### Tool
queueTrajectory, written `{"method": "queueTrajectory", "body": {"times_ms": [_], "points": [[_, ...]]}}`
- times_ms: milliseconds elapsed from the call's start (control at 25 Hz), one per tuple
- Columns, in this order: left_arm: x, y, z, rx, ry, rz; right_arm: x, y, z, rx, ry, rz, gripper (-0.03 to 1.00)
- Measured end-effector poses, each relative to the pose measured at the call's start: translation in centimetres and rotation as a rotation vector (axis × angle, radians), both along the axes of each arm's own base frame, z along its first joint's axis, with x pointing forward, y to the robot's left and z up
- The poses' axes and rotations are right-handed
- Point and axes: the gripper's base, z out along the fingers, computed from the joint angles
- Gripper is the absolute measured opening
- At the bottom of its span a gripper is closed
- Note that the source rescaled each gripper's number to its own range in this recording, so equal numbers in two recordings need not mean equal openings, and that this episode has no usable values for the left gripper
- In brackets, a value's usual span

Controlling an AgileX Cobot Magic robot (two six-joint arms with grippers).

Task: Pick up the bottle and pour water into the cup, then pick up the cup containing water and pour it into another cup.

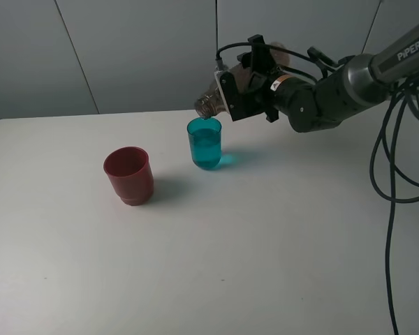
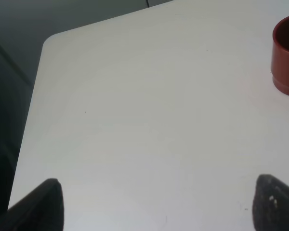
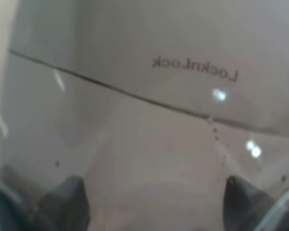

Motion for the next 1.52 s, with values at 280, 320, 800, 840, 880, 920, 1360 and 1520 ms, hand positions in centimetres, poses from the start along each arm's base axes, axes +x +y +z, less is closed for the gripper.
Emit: {"method": "queueTrajectory", "body": {"times_ms": [280, 320, 800, 840, 880, 920, 1360, 1520], "points": [[0.0, 0.0, 0.0, 0.000, 0.000, 0.000, -1.5, -1.3, 0.6, 0.352, 0.177, -0.125, 0.00], [0.0, 0.0, 0.0, 0.000, 0.000, 0.000, -1.6, -1.7, 0.7, 0.437, 0.212, -0.160, 0.00], [0.0, 0.0, 0.0, 0.000, 0.000, 0.000, -0.6, -8.1, -0.2, 1.501, 0.443, -0.569, 0.00], [0.0, 0.0, 0.0, 0.000, 0.000, 0.000, -0.5, -8.4, -0.4, 1.547, 0.438, -0.572, 0.00], [0.0, 0.0, 0.0, 0.000, 0.000, 0.000, -0.4, -8.4, -0.6, 1.580, 0.444, -0.576, 0.00], [0.0, 0.0, 0.0, 0.000, 0.000, 0.000, -0.4, -8.5, -1.1, 1.597, 0.453, -0.586, 0.00], [0.0, 0.0, 0.0, 0.000, 0.000, 0.000, 0.1, -8.6, -5.2, 1.587, 0.499, -0.645, 0.00], [0.0, 0.0, 0.0, 0.000, 0.000, 0.000, 0.1, -8.6, -5.2, 1.587, 0.498, -0.645, 0.00]]}}
